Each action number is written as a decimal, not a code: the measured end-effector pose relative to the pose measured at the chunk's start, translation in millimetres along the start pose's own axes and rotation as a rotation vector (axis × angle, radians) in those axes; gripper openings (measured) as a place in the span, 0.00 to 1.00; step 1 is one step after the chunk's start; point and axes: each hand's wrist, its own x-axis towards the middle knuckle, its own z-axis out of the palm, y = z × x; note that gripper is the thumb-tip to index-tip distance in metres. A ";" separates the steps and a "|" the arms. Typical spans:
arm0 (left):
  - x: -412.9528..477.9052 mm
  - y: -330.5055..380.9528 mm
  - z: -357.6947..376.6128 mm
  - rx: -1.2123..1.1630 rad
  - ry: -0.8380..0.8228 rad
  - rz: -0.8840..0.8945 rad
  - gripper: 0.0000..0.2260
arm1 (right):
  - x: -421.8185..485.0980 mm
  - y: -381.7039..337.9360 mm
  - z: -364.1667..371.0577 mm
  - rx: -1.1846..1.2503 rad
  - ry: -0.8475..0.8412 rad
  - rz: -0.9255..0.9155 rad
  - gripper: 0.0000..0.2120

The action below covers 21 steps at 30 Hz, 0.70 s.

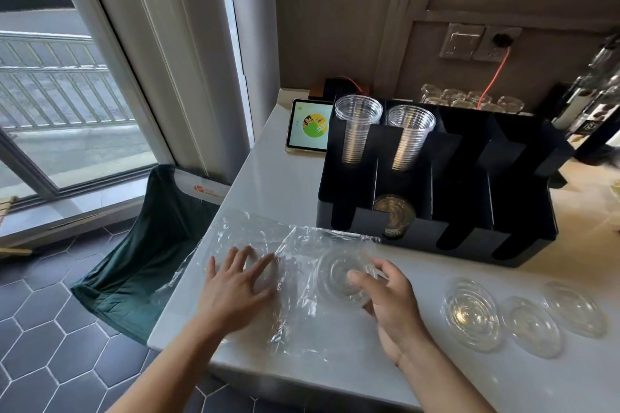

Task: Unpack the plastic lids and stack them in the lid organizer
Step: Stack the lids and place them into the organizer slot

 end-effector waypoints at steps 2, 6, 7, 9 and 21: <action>3.4 2.6 -8.5 0.117 -0.033 0.005 0.32 | -4.6 -6.0 -11.0 0.026 0.011 -0.024 0.15; 0.4 14.4 -25.2 0.166 -0.015 -0.026 0.31 | -17.4 -17.5 -28.4 0.055 0.039 -0.083 0.14; -1.8 18.7 -30.9 0.128 0.001 -0.044 0.30 | -20.4 -20.6 -32.1 0.058 0.049 -0.097 0.14; -6.9 31.2 -43.1 -0.029 0.107 -0.085 0.26 | -25.8 -29.2 -37.3 0.070 0.060 -0.119 0.13; -40.9 173.5 -93.8 -1.541 -0.144 0.138 0.24 | -49.9 -73.1 -32.6 -0.001 -0.123 -0.236 0.18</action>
